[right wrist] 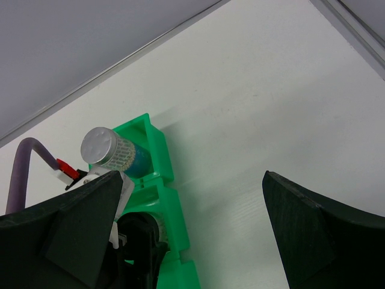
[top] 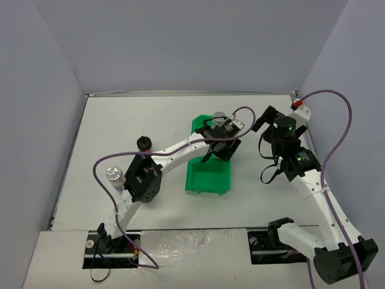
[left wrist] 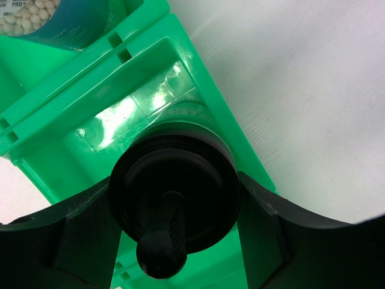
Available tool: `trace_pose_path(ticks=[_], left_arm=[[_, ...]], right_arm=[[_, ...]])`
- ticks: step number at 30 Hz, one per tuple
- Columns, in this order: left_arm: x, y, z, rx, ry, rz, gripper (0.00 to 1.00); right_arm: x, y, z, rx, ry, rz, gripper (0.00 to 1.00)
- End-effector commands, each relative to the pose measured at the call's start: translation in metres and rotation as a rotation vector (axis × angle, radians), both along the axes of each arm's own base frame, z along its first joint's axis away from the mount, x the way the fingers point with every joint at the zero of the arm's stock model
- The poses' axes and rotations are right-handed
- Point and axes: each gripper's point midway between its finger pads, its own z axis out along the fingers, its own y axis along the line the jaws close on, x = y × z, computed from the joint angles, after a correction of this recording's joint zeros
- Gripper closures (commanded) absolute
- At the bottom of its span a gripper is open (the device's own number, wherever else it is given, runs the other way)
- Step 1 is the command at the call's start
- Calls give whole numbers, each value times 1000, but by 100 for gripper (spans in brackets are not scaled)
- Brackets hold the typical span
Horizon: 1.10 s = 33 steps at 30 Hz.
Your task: Organize the condiment bottles
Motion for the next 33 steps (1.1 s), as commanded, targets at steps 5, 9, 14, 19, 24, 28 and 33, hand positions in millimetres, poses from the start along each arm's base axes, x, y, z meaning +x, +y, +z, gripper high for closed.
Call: trace_pose_path(ticks=[5,9,14,19,24,28,33], left_arm=[[10,-22,49,-116,-100,-39,40],[9,-20,47,-107,-99,-39,28],[9,-14,58,-98,-123,-43,17],[10,3,76,-64,-163,-9,17],[3,28,96,-30,-205,6,16],[-5,45,119,-49,-243,10,16],[-17,69,145,-85,-261,36,16]], right_arm=[[5,-1,21,8,-69,-16,0],[6,-1,21,9,-68,-14,0],[6,0,18,9,-61,-13,0],[6,0,18,13,-60,-10,0],[6,1,15,14,-55,-10,0],[6,2,13,20,-51,-6,0],[6,1,9,18,-44,-9,0]])
